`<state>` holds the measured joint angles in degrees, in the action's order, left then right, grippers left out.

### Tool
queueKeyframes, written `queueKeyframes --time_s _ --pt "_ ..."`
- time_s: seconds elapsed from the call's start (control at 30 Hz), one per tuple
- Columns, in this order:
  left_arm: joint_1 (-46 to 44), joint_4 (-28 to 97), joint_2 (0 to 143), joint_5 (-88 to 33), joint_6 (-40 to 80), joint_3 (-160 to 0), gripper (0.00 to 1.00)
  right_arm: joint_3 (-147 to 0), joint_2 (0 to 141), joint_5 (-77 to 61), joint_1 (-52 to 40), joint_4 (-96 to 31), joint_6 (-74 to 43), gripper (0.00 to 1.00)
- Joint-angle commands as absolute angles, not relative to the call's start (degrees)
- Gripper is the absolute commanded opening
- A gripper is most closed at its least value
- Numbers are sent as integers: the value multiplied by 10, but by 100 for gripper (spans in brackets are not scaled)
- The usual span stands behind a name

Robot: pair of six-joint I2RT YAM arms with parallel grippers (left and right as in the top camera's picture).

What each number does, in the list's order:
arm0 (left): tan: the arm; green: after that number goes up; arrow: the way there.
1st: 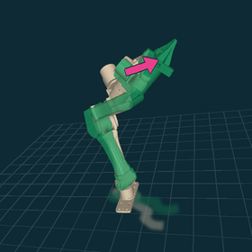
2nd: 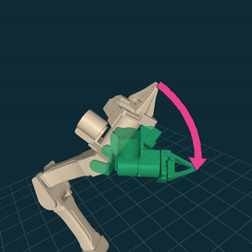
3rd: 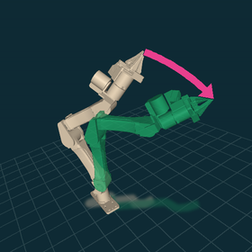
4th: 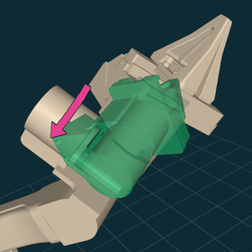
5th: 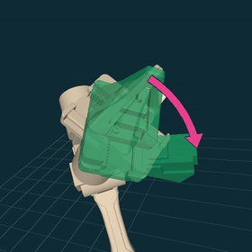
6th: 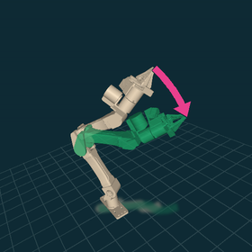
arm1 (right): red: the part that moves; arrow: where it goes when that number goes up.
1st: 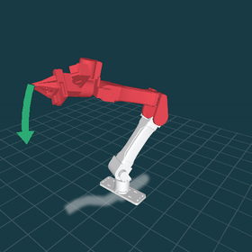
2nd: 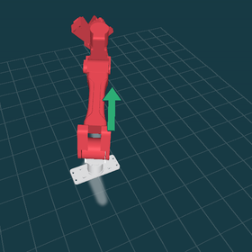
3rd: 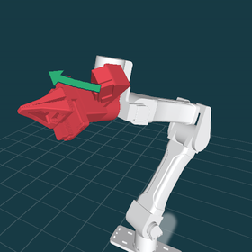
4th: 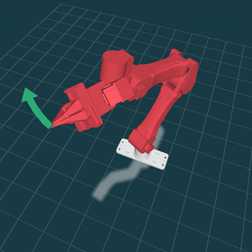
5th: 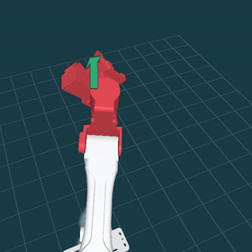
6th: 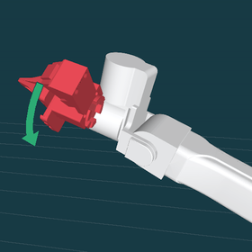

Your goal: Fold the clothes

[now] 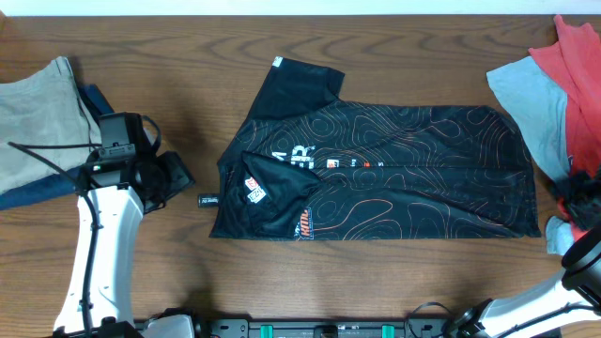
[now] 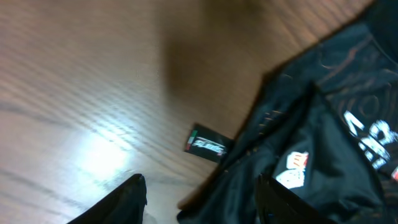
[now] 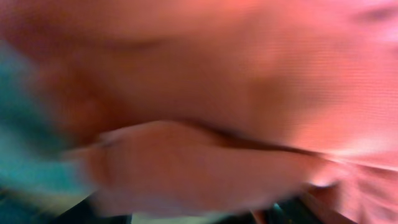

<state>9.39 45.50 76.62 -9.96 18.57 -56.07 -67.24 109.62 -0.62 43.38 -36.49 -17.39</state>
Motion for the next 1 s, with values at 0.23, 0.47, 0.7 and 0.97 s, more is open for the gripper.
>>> queueKeyframes --time_s 0.23,0.47,0.7,0.97 --pt "7 401 825 -118 122 -561 70 -706 974 -199 370 -421 -95 72" --pt "-2 391 927 -134 123 -561 70 -706 931 -197 320 -482 -93 71" --pt "-3 379 1007 -175 120 -561 70 -705 931 -175 281 -517 -86 71" --pt "-6 380 1037 -175 120 -552 56 -705 931 -165 274 -524 -87 71"
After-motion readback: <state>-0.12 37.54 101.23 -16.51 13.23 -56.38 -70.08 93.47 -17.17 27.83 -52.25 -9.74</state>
